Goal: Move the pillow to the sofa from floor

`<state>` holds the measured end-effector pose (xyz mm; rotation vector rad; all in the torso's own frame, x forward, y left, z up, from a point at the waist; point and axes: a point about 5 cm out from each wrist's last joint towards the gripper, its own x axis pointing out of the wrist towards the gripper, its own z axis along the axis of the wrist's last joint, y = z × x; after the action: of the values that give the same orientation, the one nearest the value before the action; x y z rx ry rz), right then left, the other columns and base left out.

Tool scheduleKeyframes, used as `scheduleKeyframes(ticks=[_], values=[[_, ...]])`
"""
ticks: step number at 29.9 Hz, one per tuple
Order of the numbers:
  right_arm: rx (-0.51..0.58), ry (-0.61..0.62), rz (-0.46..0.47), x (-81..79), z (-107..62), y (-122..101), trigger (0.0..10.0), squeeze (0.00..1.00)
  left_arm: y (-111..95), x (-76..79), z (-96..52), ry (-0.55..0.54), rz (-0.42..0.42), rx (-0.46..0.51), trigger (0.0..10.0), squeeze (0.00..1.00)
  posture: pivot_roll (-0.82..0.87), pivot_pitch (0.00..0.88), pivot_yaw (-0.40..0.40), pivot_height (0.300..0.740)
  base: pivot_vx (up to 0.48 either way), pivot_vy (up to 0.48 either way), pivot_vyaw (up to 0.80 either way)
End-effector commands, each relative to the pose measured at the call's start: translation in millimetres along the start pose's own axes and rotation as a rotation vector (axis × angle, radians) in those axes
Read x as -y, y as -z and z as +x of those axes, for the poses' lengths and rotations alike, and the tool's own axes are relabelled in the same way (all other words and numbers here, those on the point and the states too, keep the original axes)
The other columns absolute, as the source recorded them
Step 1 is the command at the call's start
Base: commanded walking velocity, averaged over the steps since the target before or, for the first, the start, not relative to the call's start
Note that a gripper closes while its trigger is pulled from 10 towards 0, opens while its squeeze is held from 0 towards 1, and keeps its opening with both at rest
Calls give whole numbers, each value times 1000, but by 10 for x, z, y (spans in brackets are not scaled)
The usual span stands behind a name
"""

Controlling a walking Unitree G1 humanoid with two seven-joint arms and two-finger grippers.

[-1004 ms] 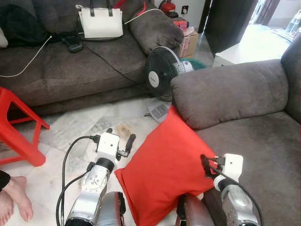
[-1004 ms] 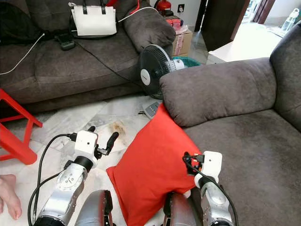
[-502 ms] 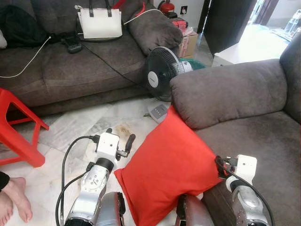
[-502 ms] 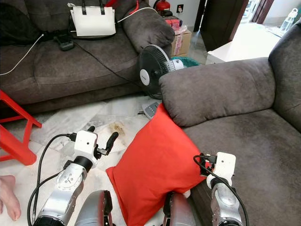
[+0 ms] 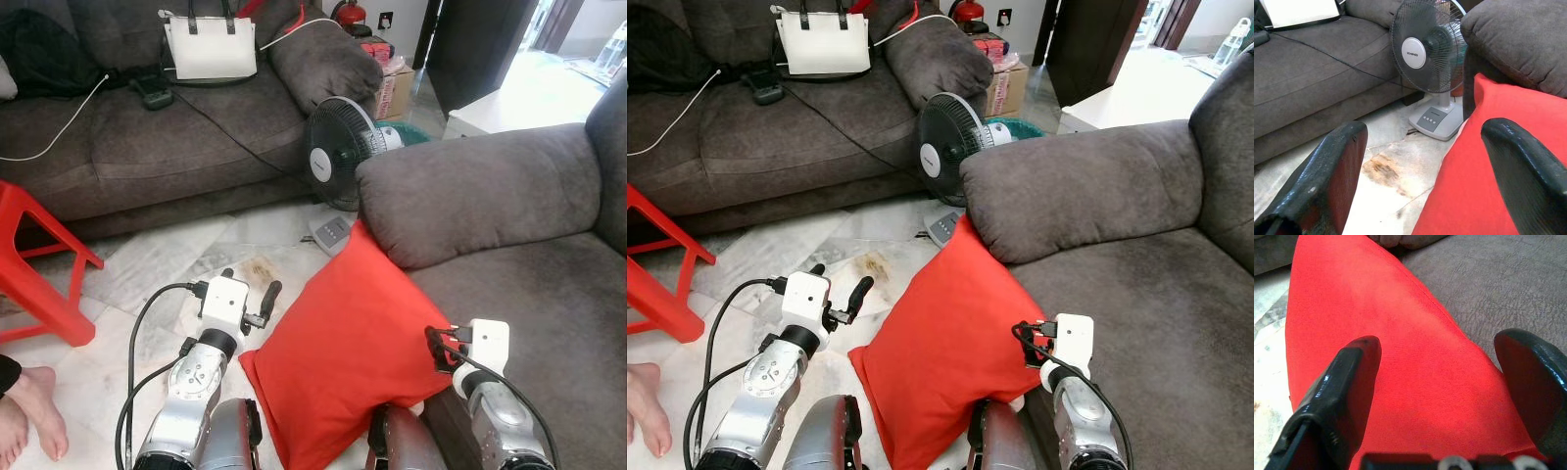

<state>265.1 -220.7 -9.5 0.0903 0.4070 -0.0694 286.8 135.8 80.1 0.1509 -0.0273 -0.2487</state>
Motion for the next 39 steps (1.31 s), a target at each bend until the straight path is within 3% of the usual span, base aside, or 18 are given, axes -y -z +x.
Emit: scheduleKeyframes(ticks=[1, 25, 35, 39], values=[[-14, 13, 0, 8, 14, -4, 10000, 0, 36, 3, -14, 5, -2, -24, 10000, 0, 158, 75, -34, 594, 0, 0, 0], [-155, 61, -37, 52, -34, 192, 10000, 0, 82, 21, -40, 23, -3, -57, 10000, 0, 161, 81, -33, 594, 0, 0, 0], [-275, -58, 89, -108, -77, 382, 10000, 0, 119, 65, -45, 54, -11, -82, 10000, 0, 162, 82, -34, 594, 0, 0, 0], [-277, -81, 116, -137, -83, 398, 10000, 0, 124, 63, -49, 54, -11, -85, 10000, 0, 161, 82, -35, 594, 0, 0, 0]])
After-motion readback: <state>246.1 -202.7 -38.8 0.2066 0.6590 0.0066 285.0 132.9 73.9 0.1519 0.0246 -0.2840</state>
